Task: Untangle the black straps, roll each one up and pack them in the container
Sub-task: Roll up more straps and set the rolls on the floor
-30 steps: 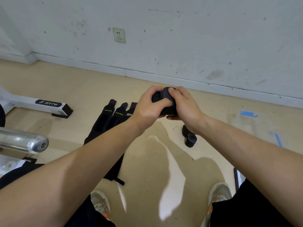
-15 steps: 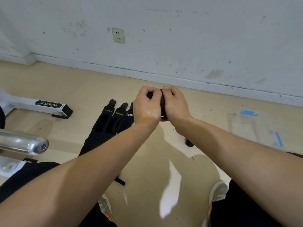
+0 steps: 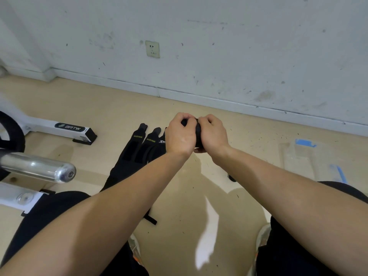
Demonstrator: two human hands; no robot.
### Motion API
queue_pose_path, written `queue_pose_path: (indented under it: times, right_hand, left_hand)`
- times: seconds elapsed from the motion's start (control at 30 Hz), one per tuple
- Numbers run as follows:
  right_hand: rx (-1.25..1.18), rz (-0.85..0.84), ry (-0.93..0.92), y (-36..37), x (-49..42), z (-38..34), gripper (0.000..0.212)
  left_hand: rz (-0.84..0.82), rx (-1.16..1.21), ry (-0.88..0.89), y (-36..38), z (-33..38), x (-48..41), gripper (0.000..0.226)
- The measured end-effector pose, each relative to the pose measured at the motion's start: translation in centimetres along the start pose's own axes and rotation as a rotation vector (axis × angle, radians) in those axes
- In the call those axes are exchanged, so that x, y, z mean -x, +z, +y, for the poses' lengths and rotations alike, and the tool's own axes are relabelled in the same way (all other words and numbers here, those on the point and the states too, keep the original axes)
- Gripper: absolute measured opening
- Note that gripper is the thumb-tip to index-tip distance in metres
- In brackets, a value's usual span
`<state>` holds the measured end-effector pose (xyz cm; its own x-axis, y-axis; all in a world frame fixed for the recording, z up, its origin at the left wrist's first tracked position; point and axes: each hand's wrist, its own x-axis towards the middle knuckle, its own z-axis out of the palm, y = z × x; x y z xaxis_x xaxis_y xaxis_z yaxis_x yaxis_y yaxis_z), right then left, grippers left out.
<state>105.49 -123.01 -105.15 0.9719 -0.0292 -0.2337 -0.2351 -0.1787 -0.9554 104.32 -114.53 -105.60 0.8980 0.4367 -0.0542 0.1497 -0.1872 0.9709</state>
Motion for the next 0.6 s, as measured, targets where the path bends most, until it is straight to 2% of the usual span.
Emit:
queue_pose_path:
  times: [0.1,0.27,0.4,0.5,0.6]
  right_hand:
    - [-0.05,-0.052,0.081,0.2,0.4,0.3,0.022]
    - [-0.032,-0.01,0.081,-0.4,1.7,0.9,0.019]
    - [0.067,-0.075,0.107,-1.2,2.6,2.4,0.019]
    - [0.101,-0.262,0.085,-2.5,2.8,4.1,0.023]
    - [0.097,-0.474,0.174,-5.0,2.5,6.1,0.03]
  left_hand:
    - [-0.022,-0.003,-0.005,-0.5,-0.4,0.4,0.015]
    - [-0.09,-0.04,0.001,-0.8,-1.4,1.5,0.012]
    - [-0.152,-0.048,-0.122,-0.5,-2.7,2.3,0.014]
    - [-0.175,0.013,-0.269,-0.3,-4.2,2.6,0.017]
    - [-0.235,0.044,-0.459,0.4,-5.8,2.1,0.022]
